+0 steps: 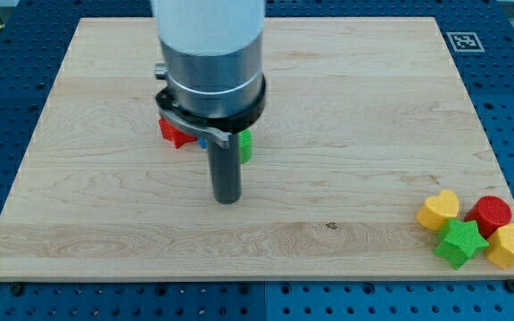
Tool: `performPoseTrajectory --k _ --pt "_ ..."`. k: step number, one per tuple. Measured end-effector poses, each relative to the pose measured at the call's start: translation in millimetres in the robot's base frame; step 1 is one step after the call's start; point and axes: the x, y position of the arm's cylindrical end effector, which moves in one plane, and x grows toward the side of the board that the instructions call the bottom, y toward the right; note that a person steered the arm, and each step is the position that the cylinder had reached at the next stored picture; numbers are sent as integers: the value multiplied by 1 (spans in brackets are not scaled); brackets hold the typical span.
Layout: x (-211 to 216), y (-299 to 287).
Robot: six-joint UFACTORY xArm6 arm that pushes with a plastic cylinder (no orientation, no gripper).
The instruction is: Push the green circle to the right
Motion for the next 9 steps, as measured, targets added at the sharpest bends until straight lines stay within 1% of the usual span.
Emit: performPoseTrajectory --k 2,3,4,9 --pt "-34 -3" --pt "-41 -3" --pt "-59 -3" --pt "-114 4"
